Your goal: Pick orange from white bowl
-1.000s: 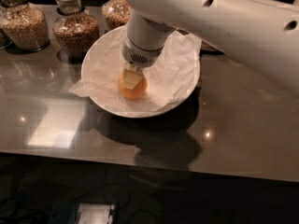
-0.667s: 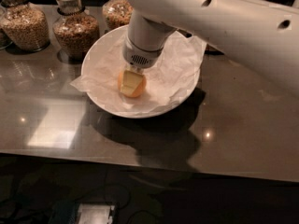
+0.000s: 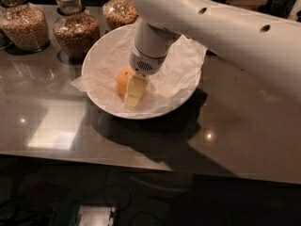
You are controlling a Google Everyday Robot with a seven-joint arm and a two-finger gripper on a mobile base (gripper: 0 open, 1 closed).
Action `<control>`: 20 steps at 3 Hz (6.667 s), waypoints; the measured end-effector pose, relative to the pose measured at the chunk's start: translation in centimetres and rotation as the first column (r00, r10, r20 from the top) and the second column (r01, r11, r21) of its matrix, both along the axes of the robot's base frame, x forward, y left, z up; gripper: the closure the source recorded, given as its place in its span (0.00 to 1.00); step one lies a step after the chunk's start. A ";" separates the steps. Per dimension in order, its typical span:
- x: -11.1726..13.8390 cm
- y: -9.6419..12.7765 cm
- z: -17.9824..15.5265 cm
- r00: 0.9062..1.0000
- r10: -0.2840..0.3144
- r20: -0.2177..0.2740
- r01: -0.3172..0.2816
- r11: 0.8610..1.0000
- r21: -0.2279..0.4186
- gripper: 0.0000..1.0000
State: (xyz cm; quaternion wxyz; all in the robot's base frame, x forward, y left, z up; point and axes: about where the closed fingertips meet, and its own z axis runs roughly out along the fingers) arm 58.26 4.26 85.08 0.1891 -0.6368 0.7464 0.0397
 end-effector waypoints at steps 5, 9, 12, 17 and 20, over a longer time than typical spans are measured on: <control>-0.3 -0.2 0.6 1.000 0.020 0.020 -0.020 1.000 0.023 1.00; -1.6 -8.9 7.0 0.996 -0.043 0.079 0.014 0.942 0.334 1.00; -4.9 -10.9 10.4 0.985 0.053 0.165 -0.124 0.879 0.461 1.00; -11.9 -8.2 16.2 0.907 0.213 0.362 -0.385 0.769 0.511 1.00; -20.6 -6.2 20.8 0.832 0.182 0.524 -0.499 0.659 0.563 1.00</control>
Offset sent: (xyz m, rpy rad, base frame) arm 0.0040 -0.0076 -0.0156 0.0001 0.0368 -0.0255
